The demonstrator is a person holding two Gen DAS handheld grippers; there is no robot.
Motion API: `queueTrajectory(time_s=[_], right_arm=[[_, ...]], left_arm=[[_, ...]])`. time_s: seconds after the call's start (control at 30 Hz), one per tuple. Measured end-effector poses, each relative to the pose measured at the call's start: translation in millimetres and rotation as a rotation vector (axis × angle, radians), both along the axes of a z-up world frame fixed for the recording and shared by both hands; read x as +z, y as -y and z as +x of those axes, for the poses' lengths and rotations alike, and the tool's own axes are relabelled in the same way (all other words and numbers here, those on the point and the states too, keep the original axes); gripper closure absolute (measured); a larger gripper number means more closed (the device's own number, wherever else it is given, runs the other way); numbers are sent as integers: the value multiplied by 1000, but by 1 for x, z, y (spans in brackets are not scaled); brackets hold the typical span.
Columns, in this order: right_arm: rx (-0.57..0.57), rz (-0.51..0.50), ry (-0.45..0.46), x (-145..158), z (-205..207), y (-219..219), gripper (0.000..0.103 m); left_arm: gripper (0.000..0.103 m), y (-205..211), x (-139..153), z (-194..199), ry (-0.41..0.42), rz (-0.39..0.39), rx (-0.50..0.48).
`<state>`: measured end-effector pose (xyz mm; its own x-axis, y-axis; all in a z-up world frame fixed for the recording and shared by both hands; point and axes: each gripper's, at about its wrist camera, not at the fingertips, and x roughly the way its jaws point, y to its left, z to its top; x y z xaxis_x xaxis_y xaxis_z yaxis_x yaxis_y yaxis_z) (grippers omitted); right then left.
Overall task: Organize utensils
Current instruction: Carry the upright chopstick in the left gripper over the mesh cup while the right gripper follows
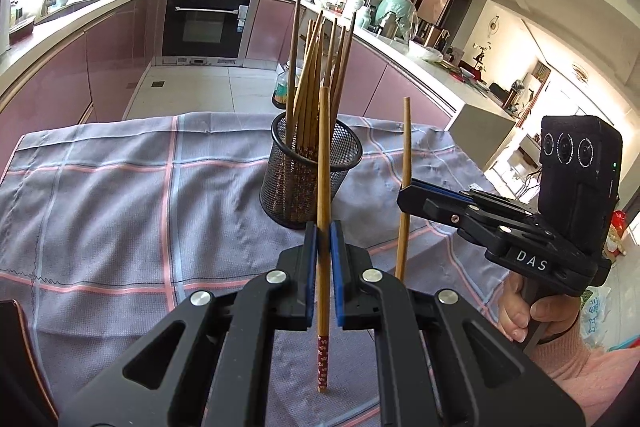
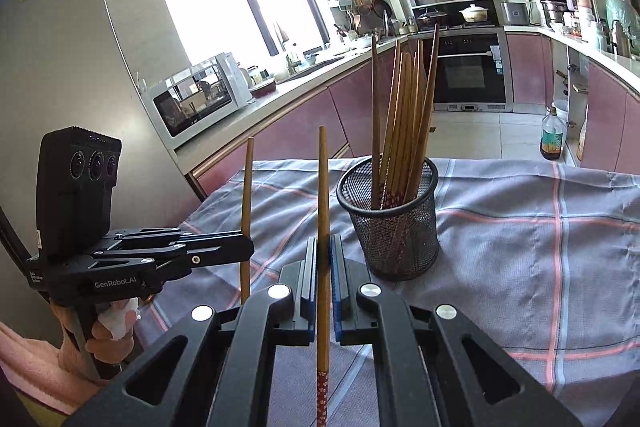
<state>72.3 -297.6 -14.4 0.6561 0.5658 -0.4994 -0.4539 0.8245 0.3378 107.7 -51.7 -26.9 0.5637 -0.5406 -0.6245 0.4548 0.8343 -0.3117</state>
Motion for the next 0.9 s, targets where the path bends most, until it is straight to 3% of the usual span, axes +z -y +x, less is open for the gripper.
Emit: queueTrajectory(time_s=[0.9], right_arm=[[-33, 9, 132, 44, 0, 10, 98]], left_arm=[[95, -8, 44, 1, 97, -69, -2]])
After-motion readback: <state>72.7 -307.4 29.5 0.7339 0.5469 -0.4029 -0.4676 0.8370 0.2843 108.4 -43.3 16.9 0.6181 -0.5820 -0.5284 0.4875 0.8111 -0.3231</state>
